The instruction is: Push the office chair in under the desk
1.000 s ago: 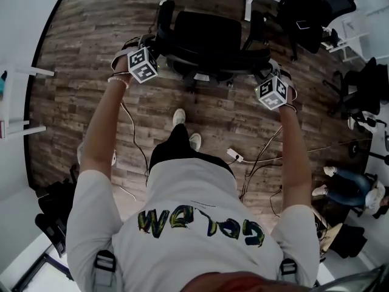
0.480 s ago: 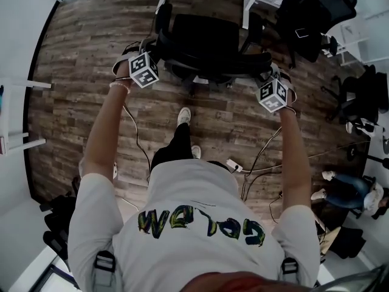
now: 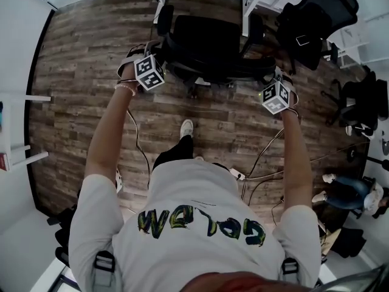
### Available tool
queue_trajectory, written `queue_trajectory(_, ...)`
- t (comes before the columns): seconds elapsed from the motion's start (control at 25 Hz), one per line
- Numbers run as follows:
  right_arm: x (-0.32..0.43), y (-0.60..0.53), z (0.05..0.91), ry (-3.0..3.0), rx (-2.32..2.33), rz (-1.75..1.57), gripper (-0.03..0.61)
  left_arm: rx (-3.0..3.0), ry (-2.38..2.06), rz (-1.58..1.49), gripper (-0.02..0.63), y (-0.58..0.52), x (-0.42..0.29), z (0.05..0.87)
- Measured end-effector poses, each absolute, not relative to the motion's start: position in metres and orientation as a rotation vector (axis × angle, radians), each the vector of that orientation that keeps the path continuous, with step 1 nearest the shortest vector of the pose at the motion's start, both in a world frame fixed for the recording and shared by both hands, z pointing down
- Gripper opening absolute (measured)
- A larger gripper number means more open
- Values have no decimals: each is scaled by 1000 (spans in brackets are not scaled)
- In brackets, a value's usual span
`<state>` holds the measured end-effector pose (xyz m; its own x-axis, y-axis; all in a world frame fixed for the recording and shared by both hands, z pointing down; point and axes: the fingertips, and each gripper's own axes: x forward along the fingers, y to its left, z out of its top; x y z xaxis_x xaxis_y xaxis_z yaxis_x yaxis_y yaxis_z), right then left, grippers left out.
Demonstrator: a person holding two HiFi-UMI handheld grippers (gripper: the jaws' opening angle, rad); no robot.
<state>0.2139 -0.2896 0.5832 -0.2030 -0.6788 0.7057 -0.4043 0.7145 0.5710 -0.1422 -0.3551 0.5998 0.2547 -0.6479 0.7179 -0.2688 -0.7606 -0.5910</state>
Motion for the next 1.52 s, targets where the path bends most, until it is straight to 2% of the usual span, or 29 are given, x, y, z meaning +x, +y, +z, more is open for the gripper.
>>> queue_trajectory(1.52,235,-575,585,-1845,874,-330,213,-2136,899,-1586,247,-658,-121,603)
